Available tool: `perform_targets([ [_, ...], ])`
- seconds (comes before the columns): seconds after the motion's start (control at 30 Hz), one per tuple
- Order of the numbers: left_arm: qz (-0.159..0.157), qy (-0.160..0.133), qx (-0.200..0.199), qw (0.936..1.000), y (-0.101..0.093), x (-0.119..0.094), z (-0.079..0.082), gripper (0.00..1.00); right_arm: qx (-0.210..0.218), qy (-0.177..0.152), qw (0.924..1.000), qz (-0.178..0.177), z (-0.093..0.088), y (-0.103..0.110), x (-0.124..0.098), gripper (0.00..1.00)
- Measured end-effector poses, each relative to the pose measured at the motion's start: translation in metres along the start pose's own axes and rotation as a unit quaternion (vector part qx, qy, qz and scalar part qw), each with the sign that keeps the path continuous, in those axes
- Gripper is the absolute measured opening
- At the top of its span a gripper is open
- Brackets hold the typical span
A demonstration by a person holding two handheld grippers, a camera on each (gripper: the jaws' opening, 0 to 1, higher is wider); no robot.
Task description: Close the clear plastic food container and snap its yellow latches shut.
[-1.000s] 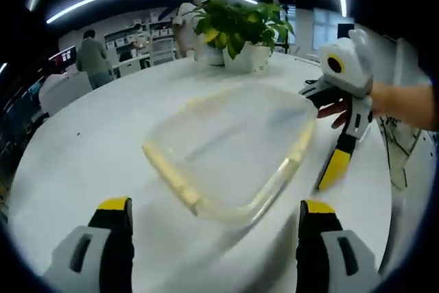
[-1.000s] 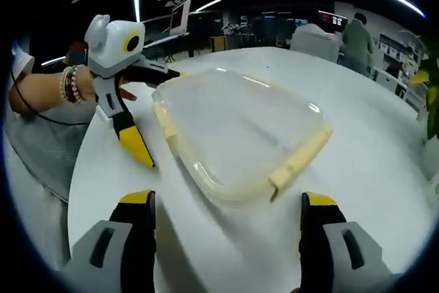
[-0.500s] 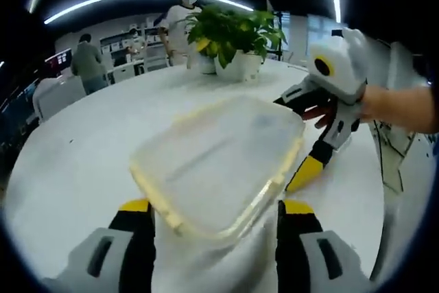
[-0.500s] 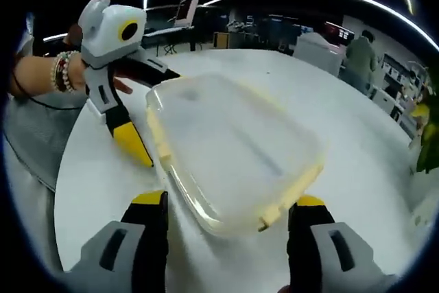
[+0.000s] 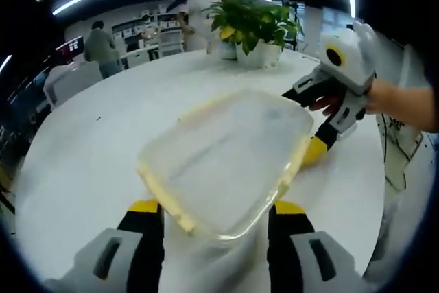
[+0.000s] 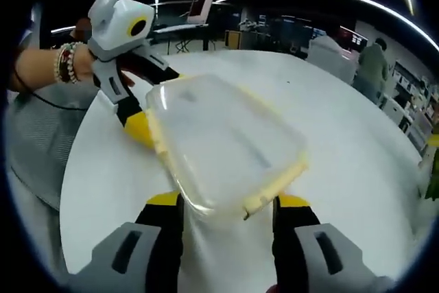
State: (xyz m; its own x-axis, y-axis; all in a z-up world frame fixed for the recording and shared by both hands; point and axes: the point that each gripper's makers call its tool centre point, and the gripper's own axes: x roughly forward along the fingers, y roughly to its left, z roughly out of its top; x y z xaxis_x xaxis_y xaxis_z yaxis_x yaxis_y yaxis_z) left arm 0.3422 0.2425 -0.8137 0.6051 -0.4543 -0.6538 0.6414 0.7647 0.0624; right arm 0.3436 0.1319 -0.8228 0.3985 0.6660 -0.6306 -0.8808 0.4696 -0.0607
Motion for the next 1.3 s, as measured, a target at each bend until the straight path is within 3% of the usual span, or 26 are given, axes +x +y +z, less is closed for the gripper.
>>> perform_targets([
  [0.27, 0.018, 0.02, 0.005, 0.9996, 0.033, -0.034, -0.028, 0.46, 0.007, -0.013, 0.9999, 0.009, 0.031, 0.025, 0.029, 0.42],
  [0.5, 0.027, 0.04, 0.016, 0.9987, 0.07, -0.064, -0.052, 0.45, 0.021, -0.028, 0.9994, -0.003, 0.061, 0.046, 0.048, 0.35],
  [0.73, 0.027, 0.036, 0.014, 0.9989, 0.104, -0.079, -0.065, 0.42, 0.042, -0.036, 0.9984, -0.008, 0.084, 0.065, 0.069, 0.3],
  [0.93, 0.024, 0.031, 0.019, 0.9991, 0.124, -0.077, -0.065, 0.44, 0.046, -0.029, 0.9983, -0.024, 0.094, 0.069, 0.082, 0.27],
  [1.3, 0.007, 0.015, 0.03, 0.9994, 0.149, -0.063, -0.053, 0.42, 0.07, -0.023, 0.9957, -0.058, 0.106, 0.047, 0.091, 0.24],
])
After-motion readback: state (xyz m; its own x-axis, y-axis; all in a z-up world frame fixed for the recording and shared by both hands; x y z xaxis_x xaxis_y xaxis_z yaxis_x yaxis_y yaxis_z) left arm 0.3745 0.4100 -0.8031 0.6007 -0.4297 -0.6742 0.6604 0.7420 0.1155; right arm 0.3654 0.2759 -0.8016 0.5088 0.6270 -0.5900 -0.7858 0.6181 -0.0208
